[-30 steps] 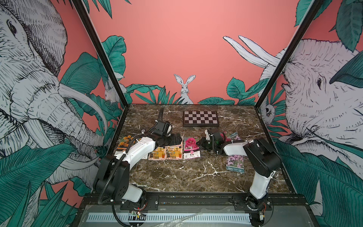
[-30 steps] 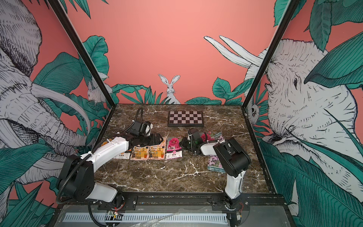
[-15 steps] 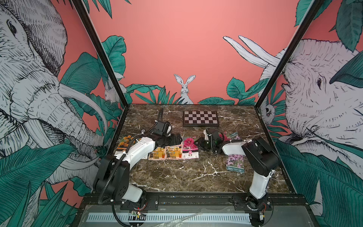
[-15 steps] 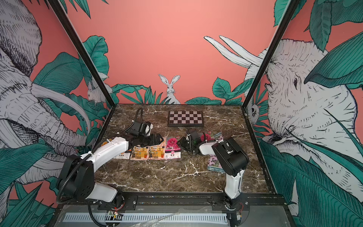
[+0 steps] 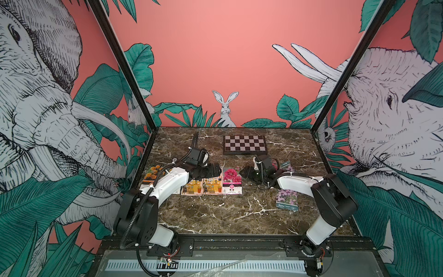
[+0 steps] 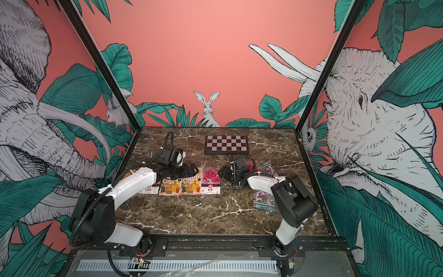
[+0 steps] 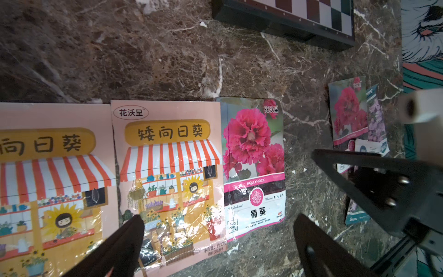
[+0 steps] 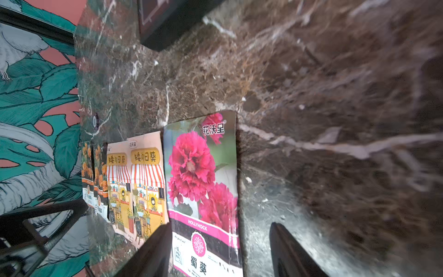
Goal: Arrange the seed packets in a row
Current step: Place the seed packet at the center of the board, then pick up the seed packet from the center of the board.
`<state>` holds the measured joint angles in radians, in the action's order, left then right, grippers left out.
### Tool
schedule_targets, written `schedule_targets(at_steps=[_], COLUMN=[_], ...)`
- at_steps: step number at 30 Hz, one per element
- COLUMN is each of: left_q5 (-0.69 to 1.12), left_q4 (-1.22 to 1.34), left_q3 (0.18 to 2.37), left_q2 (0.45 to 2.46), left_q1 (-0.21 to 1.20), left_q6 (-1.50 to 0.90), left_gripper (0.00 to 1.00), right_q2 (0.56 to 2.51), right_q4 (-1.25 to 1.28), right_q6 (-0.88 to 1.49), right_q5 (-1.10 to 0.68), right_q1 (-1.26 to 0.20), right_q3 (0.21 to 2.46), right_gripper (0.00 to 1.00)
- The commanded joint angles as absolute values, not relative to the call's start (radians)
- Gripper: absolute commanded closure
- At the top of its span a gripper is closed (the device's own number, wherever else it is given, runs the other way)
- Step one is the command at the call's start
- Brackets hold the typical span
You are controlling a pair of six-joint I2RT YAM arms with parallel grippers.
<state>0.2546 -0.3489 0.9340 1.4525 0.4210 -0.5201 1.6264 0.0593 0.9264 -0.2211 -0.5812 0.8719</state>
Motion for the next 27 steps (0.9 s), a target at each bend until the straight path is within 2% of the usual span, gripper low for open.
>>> schedule_targets(at_steps=[1, 5, 9, 20, 27], left_q5=[0.243, 0.331, 0.420, 0.433, 0.429], left_q4=[-0.367, -0.303, -0.207, -0.065, -0.015], left_q3=[0.932, 0.934, 0.956, 1.242, 1.416], left_q2=[1.413, 1.447, 1.518, 1.843, 2.044], left_q1=[0.411, 0.411, 0.430, 0.651, 0.746], left_q6=[-0.508, -0.546, -0.634, -0.807, -0.901], left_gripper=[0.01, 0.01, 0.02, 0.03, 0.03], right_q2=[1.515, 1.422, 1.394, 1.534, 1.593], right_q4=[-0.154, -0.268, -0.277, -0.316, -0.307], right_q6=[0.814, 0.734, 0.684, 0.558, 0.543], right_q5=[-0.072, 0.015, -0.026, -0.119, -0.165], right_q1=[-0.558, -0.486, -0.405, -0.158, -0.064], right_q3=[0.879, 0.862, 0.841, 0.928, 0.950], right_gripper=[0.29, 0.26, 0.25, 0.24, 0.26])
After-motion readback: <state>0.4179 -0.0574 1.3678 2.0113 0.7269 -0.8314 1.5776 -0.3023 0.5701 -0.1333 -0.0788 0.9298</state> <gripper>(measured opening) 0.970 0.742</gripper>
